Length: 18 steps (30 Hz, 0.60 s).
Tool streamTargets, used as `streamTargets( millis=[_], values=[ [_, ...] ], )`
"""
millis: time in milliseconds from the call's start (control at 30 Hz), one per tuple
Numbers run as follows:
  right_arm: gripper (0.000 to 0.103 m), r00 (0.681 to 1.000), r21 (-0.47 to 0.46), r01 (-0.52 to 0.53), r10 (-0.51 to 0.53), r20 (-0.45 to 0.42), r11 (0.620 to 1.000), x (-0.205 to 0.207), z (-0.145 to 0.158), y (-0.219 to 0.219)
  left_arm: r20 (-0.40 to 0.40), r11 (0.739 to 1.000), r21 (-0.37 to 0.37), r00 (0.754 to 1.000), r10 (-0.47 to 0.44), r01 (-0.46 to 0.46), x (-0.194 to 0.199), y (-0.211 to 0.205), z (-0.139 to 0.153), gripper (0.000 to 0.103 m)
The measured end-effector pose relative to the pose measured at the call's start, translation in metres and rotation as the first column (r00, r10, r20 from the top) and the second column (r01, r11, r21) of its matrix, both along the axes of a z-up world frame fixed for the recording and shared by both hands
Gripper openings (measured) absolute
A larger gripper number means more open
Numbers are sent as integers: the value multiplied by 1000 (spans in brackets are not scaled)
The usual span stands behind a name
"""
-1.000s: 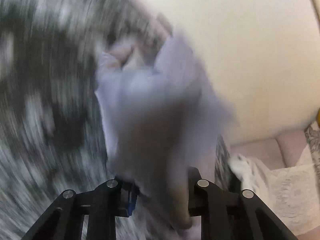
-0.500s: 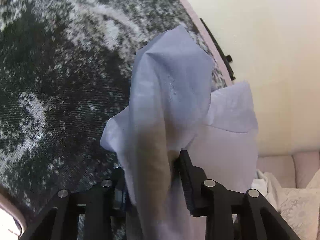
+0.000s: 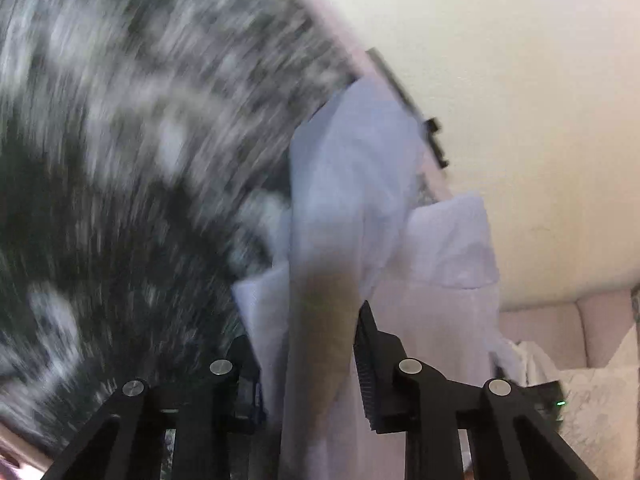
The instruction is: Fold clothes
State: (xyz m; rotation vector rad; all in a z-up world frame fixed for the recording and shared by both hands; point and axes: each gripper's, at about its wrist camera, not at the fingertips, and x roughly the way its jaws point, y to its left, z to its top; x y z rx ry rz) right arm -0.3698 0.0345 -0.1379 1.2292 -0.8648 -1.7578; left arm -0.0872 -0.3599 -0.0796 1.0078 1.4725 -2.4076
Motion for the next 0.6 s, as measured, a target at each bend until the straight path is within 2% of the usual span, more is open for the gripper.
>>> streamTargets(
  millis=[67,133,167,267,300,367,500,533,567,600],
  values=[
    [23,998,-60,-39,36,-54,997,5,38,-10,-47,996,-91,999,8,-12,1,-19,49,29],
    [23,987,-84,-88,76,-140,993,5,86,-34,-82,985,-156,995,55,-67,13,-47,87,29],
    [23,984,-111,-112,94,-153,988,1,104,-50,-100,978,-184,991,84,-101,21,-62,105,29],
    [22,966,-187,-208,172,-192,960,-22,154,-125,-156,943,-264,974,167,-204,45,-108,157,29],
    [22,959,-200,-240,199,-204,950,-32,166,-155,-166,931,-277,966,198,-238,53,-123,166,29],
    [22,951,-219,-283,244,-189,934,-47,176,-219,-153,908,-280,949,277,-311,68,-156,157,29],
    [22,920,-182,-382,354,-167,906,-71,165,-367,-98,872,-230,902,420,-431,70,-239,86,29],
    [22,908,-144,-404,378,-180,903,-71,156,-405,-42,871,-227,898,438,-436,64,-256,59,31],
    [23,900,-100,-416,393,-190,904,-71,144,-431,41,875,-219,892,449,-431,60,-272,27,36],
    [30,895,-34,-417,404,-189,908,-71,125,-458,124,880,-211,881,457,-426,55,-287,-5,37]
  ],
)
